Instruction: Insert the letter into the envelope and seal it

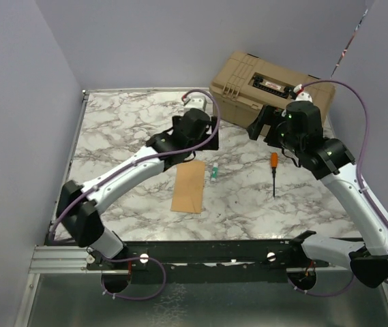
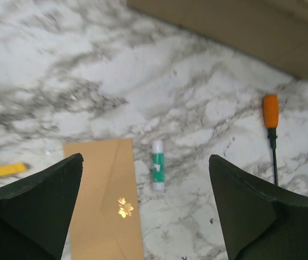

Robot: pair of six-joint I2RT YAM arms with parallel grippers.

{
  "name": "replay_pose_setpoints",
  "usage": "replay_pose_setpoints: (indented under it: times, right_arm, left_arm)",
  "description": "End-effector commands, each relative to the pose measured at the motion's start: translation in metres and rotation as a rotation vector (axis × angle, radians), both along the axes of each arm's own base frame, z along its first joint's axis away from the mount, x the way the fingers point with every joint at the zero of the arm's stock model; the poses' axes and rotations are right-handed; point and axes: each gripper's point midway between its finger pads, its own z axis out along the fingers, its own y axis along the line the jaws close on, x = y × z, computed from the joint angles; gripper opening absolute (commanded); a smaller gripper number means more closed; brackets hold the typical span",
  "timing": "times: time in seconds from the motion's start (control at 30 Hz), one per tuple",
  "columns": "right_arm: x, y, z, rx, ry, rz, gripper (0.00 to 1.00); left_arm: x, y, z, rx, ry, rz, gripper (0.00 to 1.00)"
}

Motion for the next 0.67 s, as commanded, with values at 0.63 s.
replay_pose_setpoints:
  times: [0.63]
  right_arm:
    - [-0.009, -0.034, 0.106, -0.101, -0.186, -0.046, 1.0]
  left_arm:
    - [-0.14, 0.274, 0.231, -0.103, -0.635, 0.422, 0.99]
